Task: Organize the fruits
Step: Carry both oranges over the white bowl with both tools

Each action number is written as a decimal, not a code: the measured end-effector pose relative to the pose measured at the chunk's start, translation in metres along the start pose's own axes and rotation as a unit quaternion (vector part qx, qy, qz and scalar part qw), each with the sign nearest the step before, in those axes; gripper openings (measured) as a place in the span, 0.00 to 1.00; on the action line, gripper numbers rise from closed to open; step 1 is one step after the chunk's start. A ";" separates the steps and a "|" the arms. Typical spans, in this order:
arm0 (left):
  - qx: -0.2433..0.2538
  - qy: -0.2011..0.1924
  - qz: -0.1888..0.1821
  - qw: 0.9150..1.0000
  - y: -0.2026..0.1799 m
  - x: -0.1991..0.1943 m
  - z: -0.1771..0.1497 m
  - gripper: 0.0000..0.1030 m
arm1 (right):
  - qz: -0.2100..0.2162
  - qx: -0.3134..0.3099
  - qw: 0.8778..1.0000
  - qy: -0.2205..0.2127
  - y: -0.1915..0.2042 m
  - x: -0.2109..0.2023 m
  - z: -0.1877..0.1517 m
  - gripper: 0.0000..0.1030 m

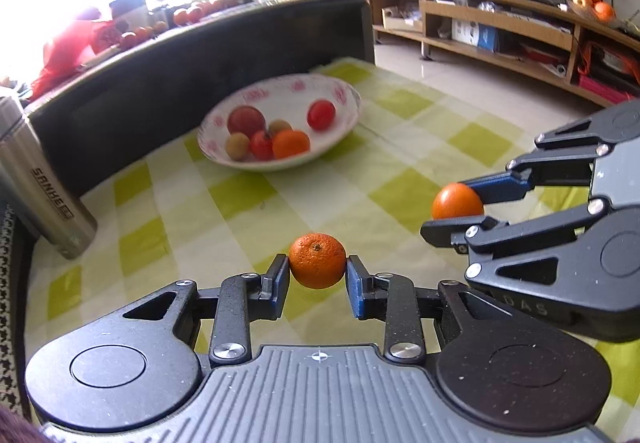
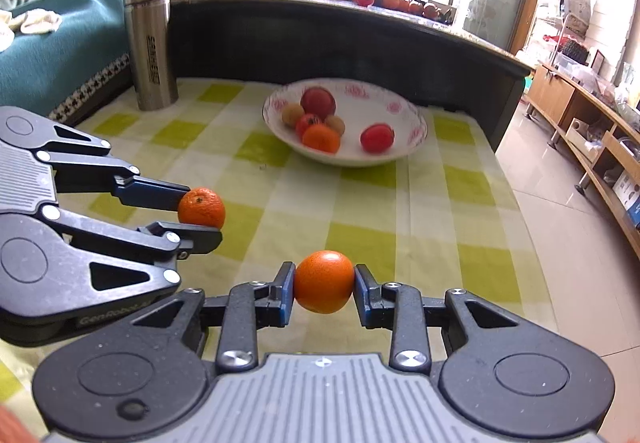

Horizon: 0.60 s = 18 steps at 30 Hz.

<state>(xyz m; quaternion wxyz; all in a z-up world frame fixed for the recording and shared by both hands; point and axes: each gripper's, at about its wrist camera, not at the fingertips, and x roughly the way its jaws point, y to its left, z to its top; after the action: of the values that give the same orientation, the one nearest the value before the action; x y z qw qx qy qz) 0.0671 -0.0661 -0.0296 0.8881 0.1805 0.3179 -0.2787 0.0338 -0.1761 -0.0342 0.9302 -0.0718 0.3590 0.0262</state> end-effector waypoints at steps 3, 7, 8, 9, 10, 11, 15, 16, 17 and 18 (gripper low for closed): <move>-0.006 -0.004 0.003 1.000 0.003 -0.002 0.004 0.37 | 0.000 0.004 1.000 -0.003 -0.001 -0.001 0.004 0.36; -0.010 -0.007 0.005 1.000 0.005 -0.002 0.011 0.37 | -0.003 0.006 1.000 -0.008 -0.002 -0.001 0.011 0.36; -0.010 -0.008 0.004 1.000 0.005 -0.002 0.012 0.37 | -0.003 0.007 1.000 -0.011 -0.002 -0.001 0.014 0.36; -0.009 -0.010 0.006 1.000 0.005 -0.002 0.014 0.37 | -0.003 0.009 1.000 -0.015 -0.003 -0.002 0.016 0.36; -0.010 -0.012 0.007 1.000 0.005 -0.002 0.015 0.37 | -0.004 0.010 1.000 -0.018 -0.004 -0.002 0.019 0.36; -0.013 -0.014 0.006 1.000 0.006 -0.002 0.017 0.37 | -0.004 0.012 1.000 -0.021 -0.005 -0.002 0.022 0.36; -0.021 -0.023 0.011 0.999 0.011 -0.004 0.024 0.37 | -0.006 0.017 0.999 -0.031 -0.010 -0.003 0.029 0.36; -0.023 -0.024 0.012 0.999 0.013 -0.003 0.025 0.37 | -0.007 0.018 0.999 -0.032 -0.011 -0.003 0.031 0.36; -0.024 -0.026 0.014 0.999 0.014 -0.003 0.027 0.37 | -0.007 0.019 0.999 -0.032 -0.012 -0.002 0.032 0.36; -0.025 -0.028 0.016 0.999 0.016 -0.002 0.029 0.37 | -0.009 0.019 0.999 -0.033 -0.013 -0.001 0.034 0.36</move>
<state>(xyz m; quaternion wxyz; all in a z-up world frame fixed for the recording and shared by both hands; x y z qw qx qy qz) 0.0891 -0.0676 -0.0047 0.9052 0.1557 0.2968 -0.2612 0.0571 -0.1841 -0.0072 0.9431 -0.0564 0.3275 0.0137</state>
